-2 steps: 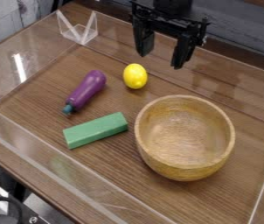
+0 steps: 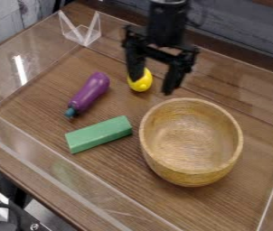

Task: Put the purple eggplant in the brown bowl

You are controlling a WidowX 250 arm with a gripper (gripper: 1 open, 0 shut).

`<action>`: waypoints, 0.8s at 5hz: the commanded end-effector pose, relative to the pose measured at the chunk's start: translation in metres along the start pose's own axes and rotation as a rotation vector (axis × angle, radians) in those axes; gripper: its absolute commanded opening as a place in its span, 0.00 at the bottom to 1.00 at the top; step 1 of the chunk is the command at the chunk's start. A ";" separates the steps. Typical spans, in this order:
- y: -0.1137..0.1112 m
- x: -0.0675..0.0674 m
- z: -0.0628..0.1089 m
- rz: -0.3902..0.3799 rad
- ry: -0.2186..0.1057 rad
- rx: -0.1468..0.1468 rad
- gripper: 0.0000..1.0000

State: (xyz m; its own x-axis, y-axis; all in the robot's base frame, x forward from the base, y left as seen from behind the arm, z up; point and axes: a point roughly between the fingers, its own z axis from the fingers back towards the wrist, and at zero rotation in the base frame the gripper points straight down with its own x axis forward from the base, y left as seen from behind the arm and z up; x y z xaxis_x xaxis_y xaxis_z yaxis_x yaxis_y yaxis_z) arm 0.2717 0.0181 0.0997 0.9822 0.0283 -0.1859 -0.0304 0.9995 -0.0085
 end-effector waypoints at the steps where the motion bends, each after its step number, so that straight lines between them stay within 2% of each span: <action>1: 0.032 -0.012 0.020 0.007 -0.089 0.007 1.00; 2: 0.058 -0.019 0.020 0.015 -0.097 0.012 1.00; 4: 0.076 -0.015 0.003 0.030 -0.077 0.018 1.00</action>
State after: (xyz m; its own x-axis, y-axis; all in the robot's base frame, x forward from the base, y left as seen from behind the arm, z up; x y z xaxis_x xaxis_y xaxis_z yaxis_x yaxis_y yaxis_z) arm 0.2523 0.0895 0.0956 0.9881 0.0492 -0.1458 -0.0496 0.9988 0.0011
